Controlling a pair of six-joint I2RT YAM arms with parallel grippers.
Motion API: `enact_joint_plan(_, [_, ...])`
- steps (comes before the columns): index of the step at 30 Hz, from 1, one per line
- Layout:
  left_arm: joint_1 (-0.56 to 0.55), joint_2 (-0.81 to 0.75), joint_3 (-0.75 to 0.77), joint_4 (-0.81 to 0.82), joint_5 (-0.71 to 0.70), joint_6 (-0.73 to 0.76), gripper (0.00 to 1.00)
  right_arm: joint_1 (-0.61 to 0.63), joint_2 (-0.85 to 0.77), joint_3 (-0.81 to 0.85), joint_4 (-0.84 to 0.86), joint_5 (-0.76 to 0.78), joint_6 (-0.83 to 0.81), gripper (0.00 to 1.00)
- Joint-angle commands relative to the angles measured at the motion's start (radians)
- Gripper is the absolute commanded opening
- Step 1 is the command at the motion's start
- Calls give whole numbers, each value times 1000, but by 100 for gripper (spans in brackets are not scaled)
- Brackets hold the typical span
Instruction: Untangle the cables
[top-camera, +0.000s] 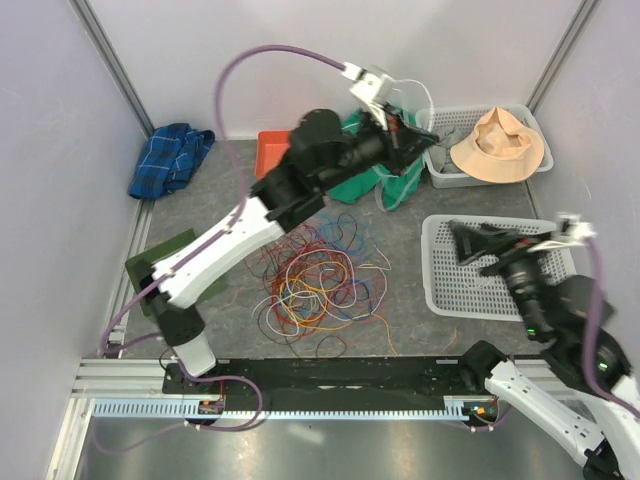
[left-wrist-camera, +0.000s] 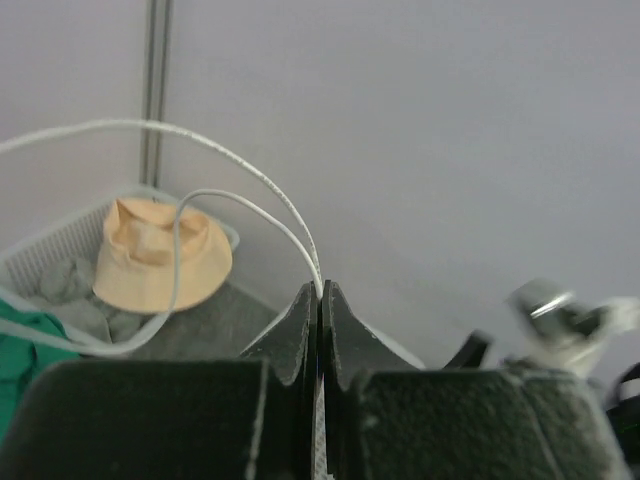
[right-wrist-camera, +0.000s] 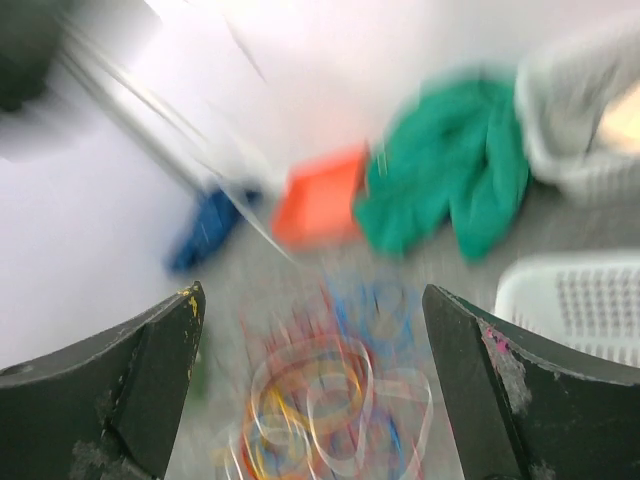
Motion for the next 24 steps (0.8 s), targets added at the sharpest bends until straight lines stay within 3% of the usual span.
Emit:
enact_joint_plan(1, [1, 124, 30, 37, 110, -96, 2, 1, -2, 230, -7, 208, -107, 98])
enact_joint_plan(6, [-1, 281, 113, 123, 257, -195, 2, 1, 38, 387, -10, 208, -146, 98])
enact_joint_plan(13, [-14, 541, 224, 249, 392, -367, 2, 1, 43, 386, 0, 186, -169, 98])
enact_joint_plan(18, [-47, 624, 218, 287, 466, -384, 2, 3, 43, 337, 0, 189, -172, 98])
enact_joint_plan(24, [-97, 606, 134, 276, 452, -296, 2, 1, 51, 309, -2, 194, -166, 98])
